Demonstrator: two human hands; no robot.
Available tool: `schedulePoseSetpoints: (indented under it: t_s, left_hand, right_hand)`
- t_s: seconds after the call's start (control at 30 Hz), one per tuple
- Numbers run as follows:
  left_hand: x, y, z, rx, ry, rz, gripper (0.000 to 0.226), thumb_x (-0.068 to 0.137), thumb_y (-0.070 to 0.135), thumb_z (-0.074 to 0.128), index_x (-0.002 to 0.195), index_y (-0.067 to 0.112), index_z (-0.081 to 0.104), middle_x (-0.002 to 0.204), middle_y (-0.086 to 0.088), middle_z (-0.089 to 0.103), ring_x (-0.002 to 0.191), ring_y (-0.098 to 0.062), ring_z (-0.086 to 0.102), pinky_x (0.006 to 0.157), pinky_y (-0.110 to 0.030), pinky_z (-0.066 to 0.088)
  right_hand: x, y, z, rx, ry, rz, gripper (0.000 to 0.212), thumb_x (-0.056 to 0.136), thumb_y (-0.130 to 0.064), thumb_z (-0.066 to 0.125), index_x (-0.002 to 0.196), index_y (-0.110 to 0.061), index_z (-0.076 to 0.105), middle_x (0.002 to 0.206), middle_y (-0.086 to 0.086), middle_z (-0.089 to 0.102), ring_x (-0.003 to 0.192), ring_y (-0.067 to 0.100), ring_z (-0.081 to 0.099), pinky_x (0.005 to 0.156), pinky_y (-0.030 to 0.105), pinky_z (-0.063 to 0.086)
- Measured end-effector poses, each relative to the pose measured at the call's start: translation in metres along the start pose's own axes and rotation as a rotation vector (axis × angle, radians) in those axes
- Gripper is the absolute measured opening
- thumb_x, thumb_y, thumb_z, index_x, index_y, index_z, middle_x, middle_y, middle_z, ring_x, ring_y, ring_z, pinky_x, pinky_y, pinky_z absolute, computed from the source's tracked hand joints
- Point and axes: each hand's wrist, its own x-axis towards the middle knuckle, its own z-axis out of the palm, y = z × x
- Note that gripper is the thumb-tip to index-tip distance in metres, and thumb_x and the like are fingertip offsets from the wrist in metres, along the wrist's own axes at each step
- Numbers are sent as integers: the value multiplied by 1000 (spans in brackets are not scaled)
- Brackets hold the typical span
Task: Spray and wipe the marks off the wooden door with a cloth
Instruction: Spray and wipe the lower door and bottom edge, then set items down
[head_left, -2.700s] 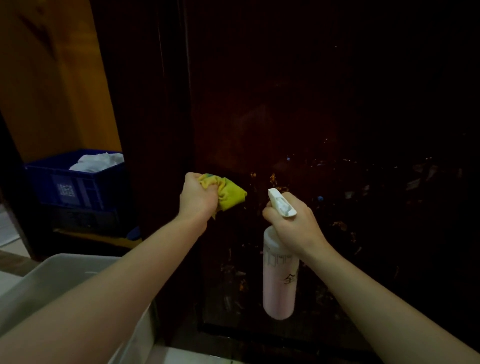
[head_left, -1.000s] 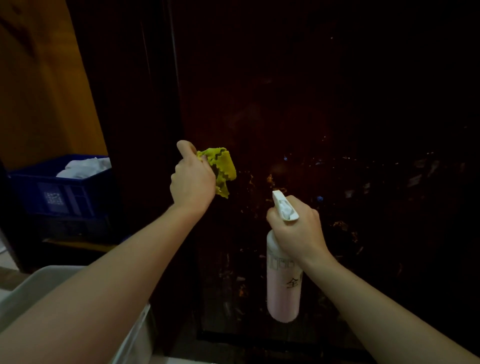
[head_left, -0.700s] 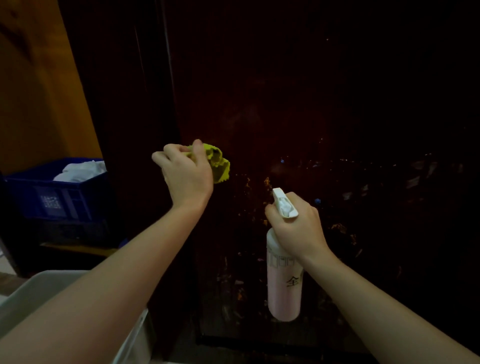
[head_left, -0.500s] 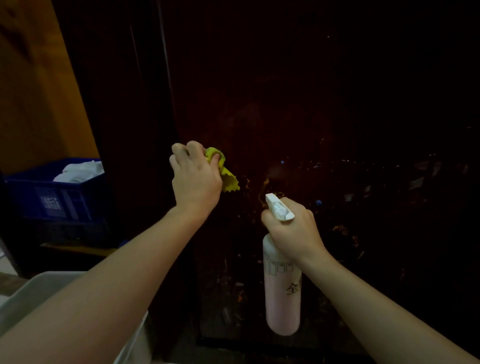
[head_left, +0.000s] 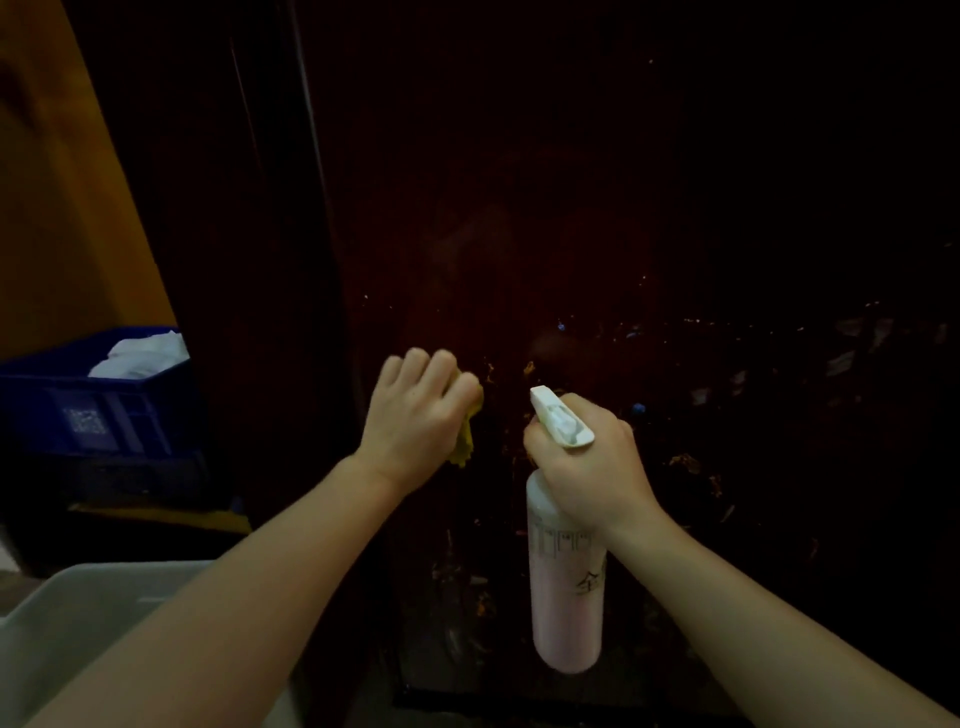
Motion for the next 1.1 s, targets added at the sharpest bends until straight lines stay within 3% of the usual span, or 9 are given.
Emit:
schedulePoseSetpoints:
  t_s: [0.13,0.3,0.4,0.53,0.6,0.67,0.87,0.97,1.1]
  left_hand:
    - [-11,-9,-5,-28,-115,36,14,84,13,64,88,11,51,86,-10,54,70,-26,46,60,-37,39]
    - [37,-39,-29,-67,44,-422,19,94,20,52,91,1,55,94,-20,54,78,-33,51,66,-40,45]
    - [73,-58,-35,-36,133,-480,22,94,25,51,97,3,53,102,-20,54,85,-32,51,68,-36,43]
    - [71,-43,-27,30,143,-312,12,87,14,61,90,4,56,92,-19,57,76,-34,53,62,-39,43]
    - [39,-21,-18,-1,37,-80,12,80,9,68,83,6,57,84,-17,56,71,-32,52,59,-40,41]
    - [5,-8,-12,-41,-101,47,15,76,8,70,83,8,57,83,-12,56,70,-30,50,59,-38,39]
    - [-7,-17,-18,-157,-277,109,15,83,21,64,91,13,55,90,-5,54,74,-21,51,60,-30,40]
    - [5,-22,-30,-295,-286,-159,15,92,31,50,93,16,51,91,5,42,77,-13,48,61,-22,36]
    - [42,-42,-47,-354,10,-517,19,96,25,52,97,6,51,98,-4,42,81,-13,42,62,-19,32]
  right_hand:
    - [-5,0,5,-44,-6,-5,37,82,-20,58,53,-26,36,47,-12,40,45,6,39,49,27,35]
    - [-5,-15,12,-46,-93,-38,21,83,-30,61,66,-25,49,58,-9,52,53,7,51,54,26,41]
    - [-3,-21,17,-27,-125,-30,15,83,-32,62,76,-20,56,67,-7,58,61,7,56,58,24,44]
    - [-1,-17,21,30,-112,-13,23,83,-25,60,63,-20,49,56,-11,49,50,2,45,49,18,36]
    - [-2,-14,21,44,-99,0,26,81,-25,58,59,-21,45,53,-11,46,48,3,43,45,19,35]
    - [-3,-12,19,32,-81,-9,27,79,-27,56,56,-26,41,50,-13,46,46,4,42,43,18,34]
    - [0,-20,12,-70,-53,-57,29,82,-24,57,59,-26,40,53,-11,44,45,5,43,44,17,31]
    - [-1,-28,10,-64,-97,-39,17,82,-30,60,69,-23,51,61,-9,53,53,3,51,49,16,35]
    - [-5,-30,10,19,-122,9,11,84,-26,64,80,-16,59,70,-5,58,60,0,53,51,11,41]
